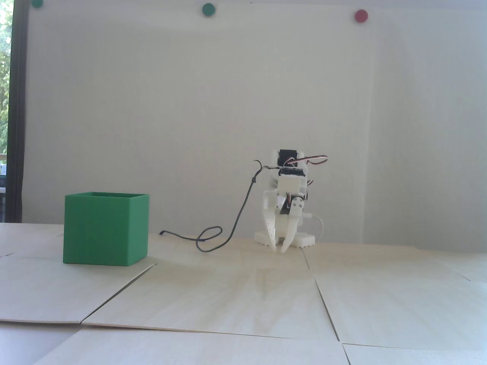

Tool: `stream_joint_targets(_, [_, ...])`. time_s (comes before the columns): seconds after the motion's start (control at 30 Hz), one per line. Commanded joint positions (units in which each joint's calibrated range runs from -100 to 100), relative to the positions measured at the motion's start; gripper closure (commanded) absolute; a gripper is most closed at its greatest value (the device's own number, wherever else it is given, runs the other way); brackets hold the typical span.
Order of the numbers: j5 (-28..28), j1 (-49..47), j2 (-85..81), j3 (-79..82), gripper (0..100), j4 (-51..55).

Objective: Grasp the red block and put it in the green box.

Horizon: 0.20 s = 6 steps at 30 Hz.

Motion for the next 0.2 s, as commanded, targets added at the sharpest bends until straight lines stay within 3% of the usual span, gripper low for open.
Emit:
stream_joint_targets(0.0, [-0.25,0.68,-1.32,0.56,98,1.94])
stream_joint_targets(0.17, [-0.25,0.68,-1.32,0.56,98,1.94])
